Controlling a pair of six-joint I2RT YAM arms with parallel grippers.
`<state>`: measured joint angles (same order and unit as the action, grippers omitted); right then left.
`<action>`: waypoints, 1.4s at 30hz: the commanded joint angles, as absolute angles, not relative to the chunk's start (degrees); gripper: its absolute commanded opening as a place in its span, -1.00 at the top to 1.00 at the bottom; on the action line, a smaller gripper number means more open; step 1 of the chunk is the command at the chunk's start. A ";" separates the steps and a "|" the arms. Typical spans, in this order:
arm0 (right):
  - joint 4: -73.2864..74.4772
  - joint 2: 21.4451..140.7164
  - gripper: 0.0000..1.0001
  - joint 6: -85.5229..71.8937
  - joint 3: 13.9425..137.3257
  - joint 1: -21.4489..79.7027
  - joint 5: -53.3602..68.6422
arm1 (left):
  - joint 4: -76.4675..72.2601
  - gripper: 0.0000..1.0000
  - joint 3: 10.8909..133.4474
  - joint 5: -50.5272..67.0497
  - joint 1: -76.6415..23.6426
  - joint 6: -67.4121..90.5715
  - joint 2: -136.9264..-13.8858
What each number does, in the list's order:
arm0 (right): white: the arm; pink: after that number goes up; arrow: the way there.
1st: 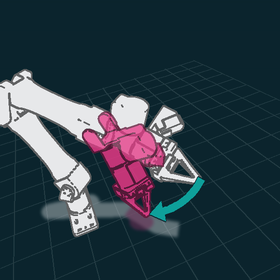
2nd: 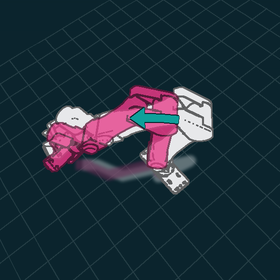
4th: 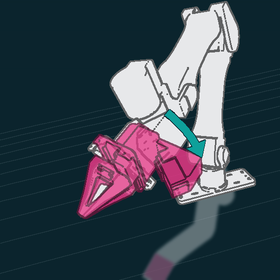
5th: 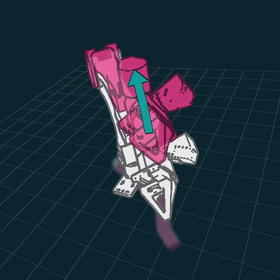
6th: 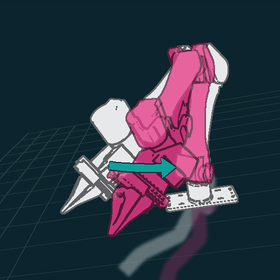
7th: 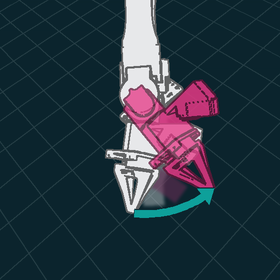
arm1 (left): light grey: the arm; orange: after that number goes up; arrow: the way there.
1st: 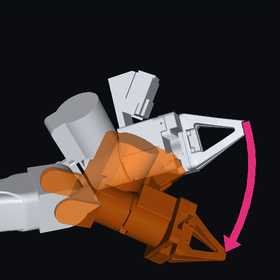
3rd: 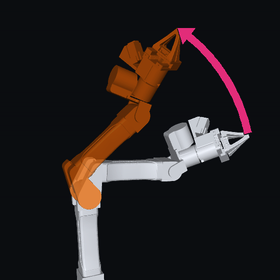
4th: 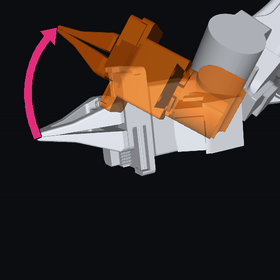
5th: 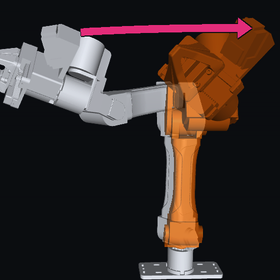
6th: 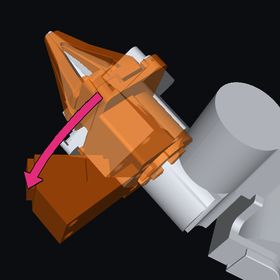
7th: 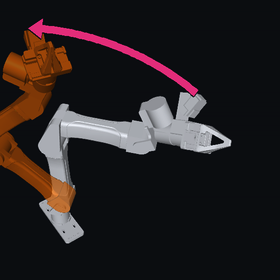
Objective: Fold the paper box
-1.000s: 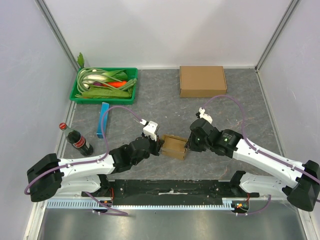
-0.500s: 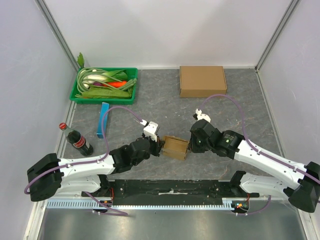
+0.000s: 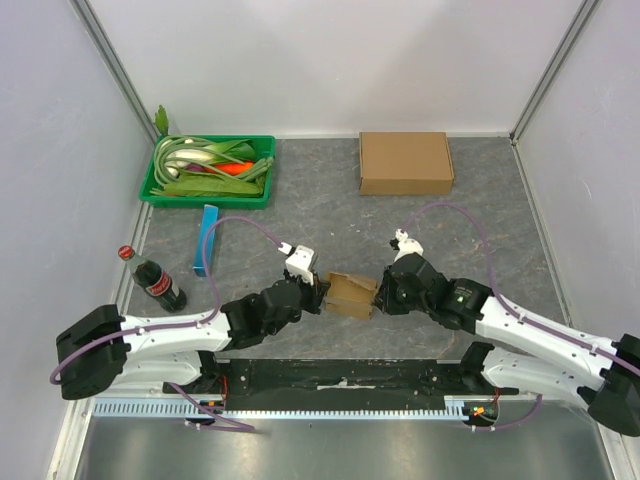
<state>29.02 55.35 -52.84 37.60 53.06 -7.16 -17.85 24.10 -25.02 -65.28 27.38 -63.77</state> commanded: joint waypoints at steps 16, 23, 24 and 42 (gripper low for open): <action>27.35 63.53 -0.67 -38.43 60.91 48.52 -0.18 | -12.48 0.96 21.27 -29.09 -67.67 29.53 -63.63; 24.62 68.82 -0.16 -10.73 59.52 50.27 9.58 | -12.30 0.96 21.09 -29.00 -68.20 29.18 -63.28; 24.09 67.77 -0.18 -9.85 58.72 50.53 9.67 | -12.30 0.96 21.09 -29.18 -68.29 29.27 -63.28; 18.99 73.12 0.38 -3.69 53.61 58.71 -1.48 | -13.10 0.96 22.15 -28.83 -69.17 30.15 -64.86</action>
